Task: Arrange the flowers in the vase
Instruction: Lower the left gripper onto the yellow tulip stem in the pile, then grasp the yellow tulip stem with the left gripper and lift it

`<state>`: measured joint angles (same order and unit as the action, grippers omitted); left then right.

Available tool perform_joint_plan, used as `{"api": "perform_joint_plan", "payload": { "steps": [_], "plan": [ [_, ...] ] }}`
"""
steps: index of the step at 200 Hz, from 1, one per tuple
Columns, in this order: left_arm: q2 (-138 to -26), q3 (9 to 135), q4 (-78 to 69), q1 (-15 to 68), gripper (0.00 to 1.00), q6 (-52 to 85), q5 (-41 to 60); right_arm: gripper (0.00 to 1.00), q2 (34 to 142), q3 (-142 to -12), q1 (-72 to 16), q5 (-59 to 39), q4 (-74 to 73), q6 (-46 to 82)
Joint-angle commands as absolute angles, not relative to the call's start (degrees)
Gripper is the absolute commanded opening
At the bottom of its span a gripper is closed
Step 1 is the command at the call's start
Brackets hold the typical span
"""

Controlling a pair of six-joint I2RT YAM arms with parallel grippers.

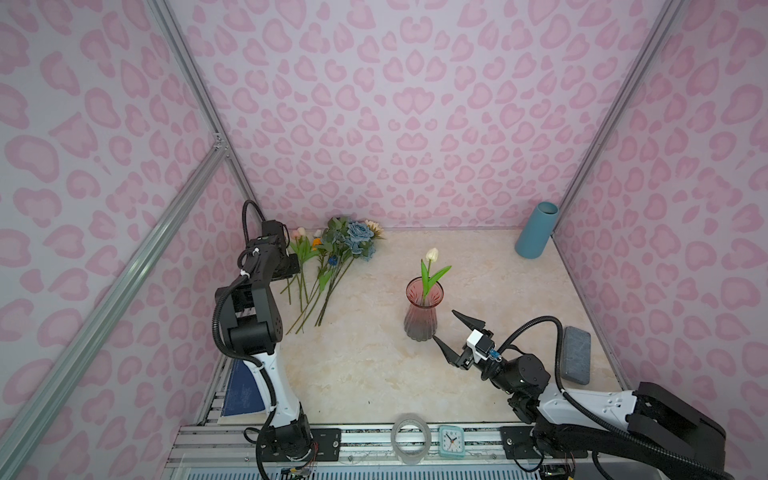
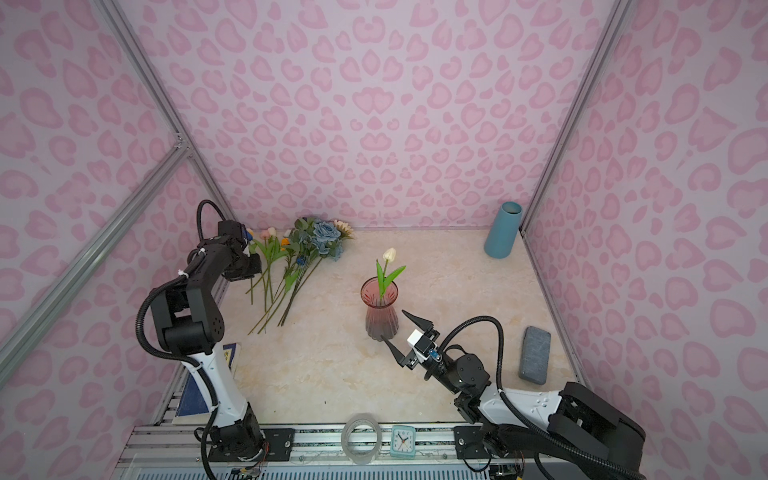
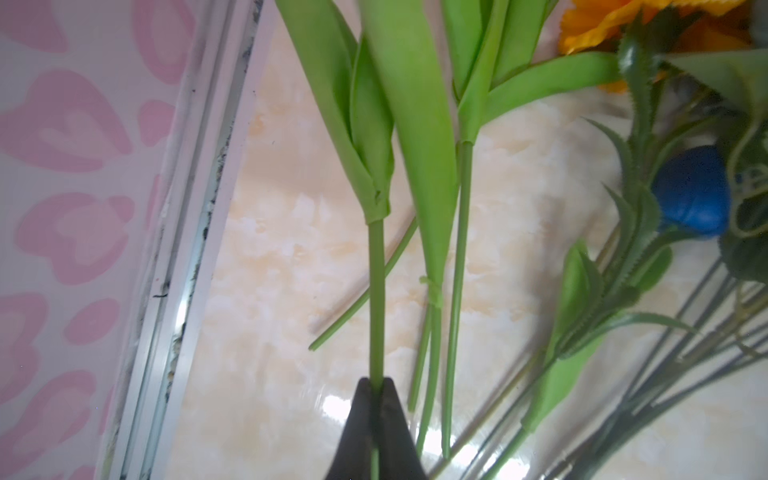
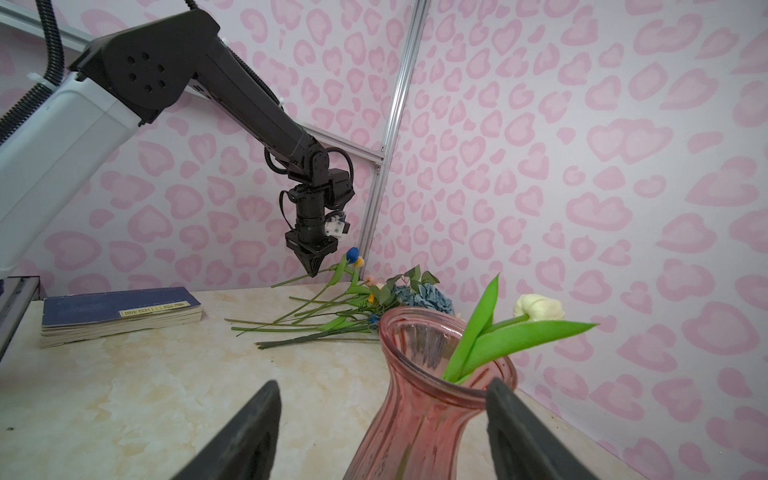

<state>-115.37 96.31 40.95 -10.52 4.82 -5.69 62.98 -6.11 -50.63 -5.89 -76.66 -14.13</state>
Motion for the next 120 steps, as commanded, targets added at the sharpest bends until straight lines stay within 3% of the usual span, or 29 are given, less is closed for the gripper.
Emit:
{"api": "perform_joint_plan", "payload": {
  "steps": [1,35,62,120],
  "plan": [
    [-110.89,95.01,38.54,-9.58,0.03,4.45,-7.02,0.76,62.57,-5.85,-50.73,-4.80,-76.64,-13.89],
    [-105.38,94.05,39.62,-6.26,0.03,1.83,-12.91,0.76,61.93,-5.67,-50.67,-4.31,-76.25,-13.80],
    [-101.09,90.60,36.04,-5.94,0.03,3.15,-9.23,0.76,61.04,-5.83,-50.71,-3.61,-73.97,-13.84],
    [-80.86,70.74,11.61,-4.02,0.03,5.77,2.74,0.74,62.26,-4.98,-50.79,-0.75,-75.26,-14.92]
  ]
}}
